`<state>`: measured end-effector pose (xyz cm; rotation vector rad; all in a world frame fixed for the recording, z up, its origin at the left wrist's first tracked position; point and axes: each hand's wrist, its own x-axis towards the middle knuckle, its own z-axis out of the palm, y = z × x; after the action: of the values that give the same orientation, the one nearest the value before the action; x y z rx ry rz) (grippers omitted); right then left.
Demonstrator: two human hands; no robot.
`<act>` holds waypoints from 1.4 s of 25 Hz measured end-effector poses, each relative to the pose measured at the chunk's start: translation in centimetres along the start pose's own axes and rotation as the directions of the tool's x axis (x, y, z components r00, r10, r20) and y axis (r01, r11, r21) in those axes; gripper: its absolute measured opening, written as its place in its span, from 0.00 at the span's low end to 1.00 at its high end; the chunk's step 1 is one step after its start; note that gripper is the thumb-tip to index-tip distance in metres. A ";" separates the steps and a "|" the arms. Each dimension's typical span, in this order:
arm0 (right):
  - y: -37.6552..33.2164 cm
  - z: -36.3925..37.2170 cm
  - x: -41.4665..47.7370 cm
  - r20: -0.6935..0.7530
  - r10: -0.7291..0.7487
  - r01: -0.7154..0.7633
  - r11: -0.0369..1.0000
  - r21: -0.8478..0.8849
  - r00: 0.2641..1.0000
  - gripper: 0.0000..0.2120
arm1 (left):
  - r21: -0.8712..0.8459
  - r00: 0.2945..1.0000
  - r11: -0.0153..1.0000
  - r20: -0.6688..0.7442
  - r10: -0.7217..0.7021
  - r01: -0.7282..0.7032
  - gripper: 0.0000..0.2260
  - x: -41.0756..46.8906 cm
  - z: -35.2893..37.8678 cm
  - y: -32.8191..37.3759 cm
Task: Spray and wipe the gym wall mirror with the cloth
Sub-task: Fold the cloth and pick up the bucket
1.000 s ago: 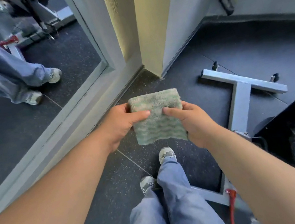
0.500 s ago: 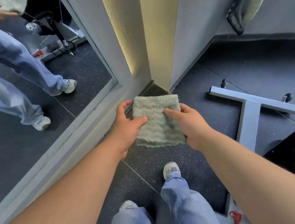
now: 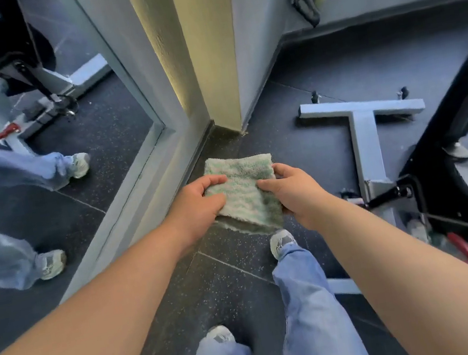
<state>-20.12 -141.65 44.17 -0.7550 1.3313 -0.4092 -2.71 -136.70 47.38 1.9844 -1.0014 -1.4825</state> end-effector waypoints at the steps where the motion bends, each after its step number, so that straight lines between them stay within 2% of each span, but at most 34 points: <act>1: 2.0 1.3 -2.1 -0.034 0.004 -0.002 0.999 0.040 0.999 0.08 | 0.088 0.999 0.996 0.050 0.011 -0.015 0.18 -1.8 -0.8 -1.2; 3: 4.1 2.4 -3.9 -0.055 0.029 -0.025 0.998 0.062 0.998 0.07 | 0.178 0.996 0.984 0.085 0.017 -0.032 0.22 -3.1 -1.3 -2.9; 6: 9.5 3.6 -9.4 -0.161 0.059 -0.040 0.992 0.119 0.985 0.09 | 0.349 0.962 0.931 0.274 0.009 -0.108 0.26 -7.2 -1.1 -5.9; 12: 14.6 3.4 -15.5 -0.261 0.116 -0.075 0.984 0.163 0.958 0.09 | 0.452 0.915 0.862 0.402 0.035 -0.231 0.27 -11.4 1.1 -9.0; 16: 17.4 2.7 -18.5 -0.233 0.127 -0.090 0.983 0.163 0.964 0.09 | 0.506 0.902 0.807 0.425 0.074 -0.304 0.26 -13.4 2.2 -10.5; 19: 19.3 2.4 -20.9 -0.217 0.145 -0.120 0.985 0.123 0.965 0.10 | 0.530 0.905 0.792 0.421 0.062 -0.302 0.25 -15.2 2.9 -12.1; 23: 23.1 1.3 -23.4 -0.230 0.146 -0.130 0.988 0.082 0.962 0.10 | 0.501 0.908 0.819 0.415 0.059 -0.282 0.24 -19.3 5.1 -14.9; 26: 28.0 1.7 -27.7 -0.166 0.156 -0.158 0.987 0.001 0.974 0.09 | 0.525 0.930 0.812 0.364 0.057 -0.256 0.25 -25.5 6.9 -19.3; 29: 31.6 2.4 -30.7 -0.144 0.202 -0.205 0.979 -0.005 0.969 0.09 | 0.530 0.941 0.825 0.339 0.005 -0.196 0.25 -30.1 7.4 -22.7; 33: 34.4 3.4 -33.3 -0.151 0.201 -0.205 0.979 -0.016 0.968 0.09 | 0.508 0.946 0.840 0.324 0.020 -0.192 0.25 -33.5 7.5 -25.3; 35: 35.9 5.1 -35.2 -0.182 0.178 -0.177 0.984 0.023 0.967 0.08 | 0.519 0.935 0.822 0.352 0.044 -0.234 0.26 -34.7 6.8 -26.7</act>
<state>-28.16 -91.80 44.62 -0.5972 1.5568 -0.3459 -7.11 -92.55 46.96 1.9939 -1.8670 -1.5928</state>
